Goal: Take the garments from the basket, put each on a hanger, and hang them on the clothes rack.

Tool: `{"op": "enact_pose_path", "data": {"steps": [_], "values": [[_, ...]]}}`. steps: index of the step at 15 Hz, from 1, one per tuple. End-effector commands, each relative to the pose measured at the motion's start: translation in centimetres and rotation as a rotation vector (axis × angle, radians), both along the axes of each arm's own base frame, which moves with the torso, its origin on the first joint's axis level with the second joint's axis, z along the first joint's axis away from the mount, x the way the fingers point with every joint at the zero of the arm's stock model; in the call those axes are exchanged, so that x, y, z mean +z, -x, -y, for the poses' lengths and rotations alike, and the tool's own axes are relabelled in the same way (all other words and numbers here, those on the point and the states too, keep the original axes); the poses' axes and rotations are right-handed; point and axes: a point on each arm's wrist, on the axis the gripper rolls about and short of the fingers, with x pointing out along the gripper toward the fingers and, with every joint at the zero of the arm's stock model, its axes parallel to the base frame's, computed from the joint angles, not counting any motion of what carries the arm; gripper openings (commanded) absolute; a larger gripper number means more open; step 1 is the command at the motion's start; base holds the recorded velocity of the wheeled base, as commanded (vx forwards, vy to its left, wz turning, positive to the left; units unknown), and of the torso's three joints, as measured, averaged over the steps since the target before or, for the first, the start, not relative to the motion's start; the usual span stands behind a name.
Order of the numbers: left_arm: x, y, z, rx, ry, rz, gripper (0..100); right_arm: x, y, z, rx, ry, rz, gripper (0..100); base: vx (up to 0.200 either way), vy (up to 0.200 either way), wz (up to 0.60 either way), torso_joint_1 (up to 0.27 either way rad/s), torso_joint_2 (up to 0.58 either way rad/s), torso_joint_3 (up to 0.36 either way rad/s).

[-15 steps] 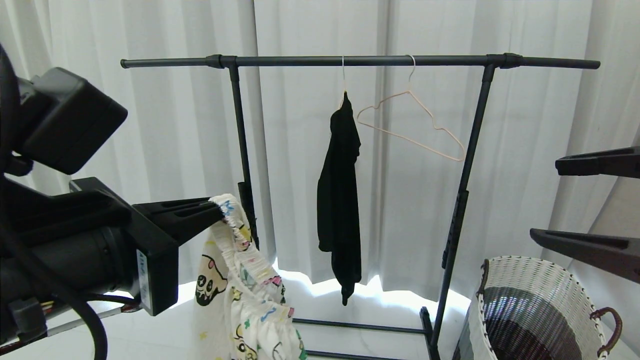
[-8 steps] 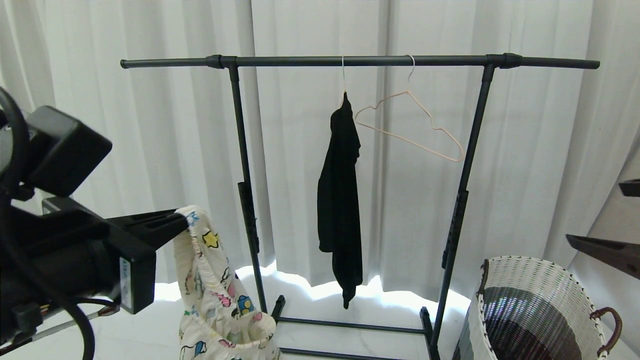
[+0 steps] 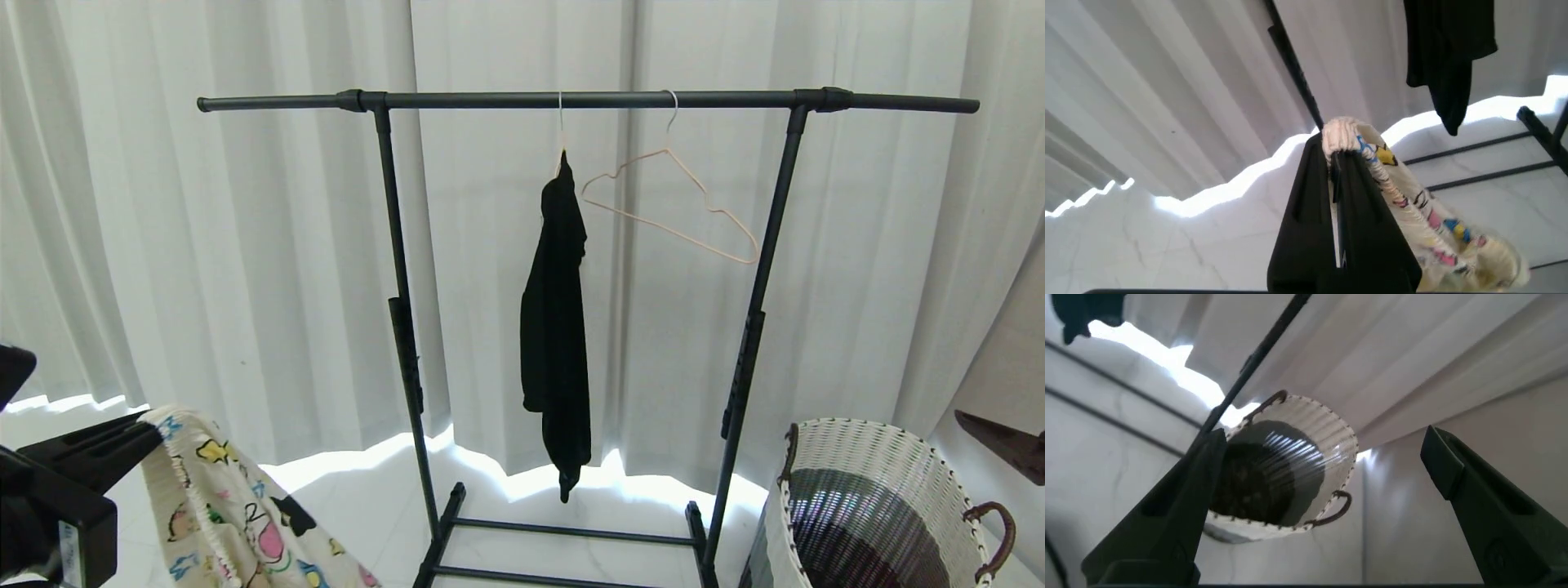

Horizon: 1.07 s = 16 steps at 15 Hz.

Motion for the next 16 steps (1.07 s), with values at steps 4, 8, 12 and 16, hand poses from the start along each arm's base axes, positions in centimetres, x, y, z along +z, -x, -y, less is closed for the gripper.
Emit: {"op": "enact_pose_path", "data": {"steps": [4, 8, 12, 16], "values": [[-0.3, 0.9, -0.6, 0.008, 0.004, 0.024, 0, -0.8, -0.4, -0.2, 0.035, -0.086, -0.011, 100, 0.0, 0.0, 0.0, 0.028, -0.08, -0.051], [-0.5, 1.1, -0.7, -0.01, -0.06, 0.028, 0, -0.9, -1.0, 0.2, -0.015, -0.109, -0.02, 100, 0.0, 0.0, 0.0, 0.143, -0.4, -0.25], [-0.8, 1.0, -0.7, -0.014, -0.091, 0.022, 0, -0.9, -2.3, 0.4, -0.055, -0.127, -0.005, 100, 0.0, 0.0, 0.0, 0.193, -0.47, -0.281], [-0.8, 1.1, -0.7, -0.011, -0.089, 0.023, 0, -0.9, -2.4, 0.4, -0.055, -0.127, -0.005, 100, 0.0, 0.0, 0.0, 0.21, -0.49, -0.281]]}}
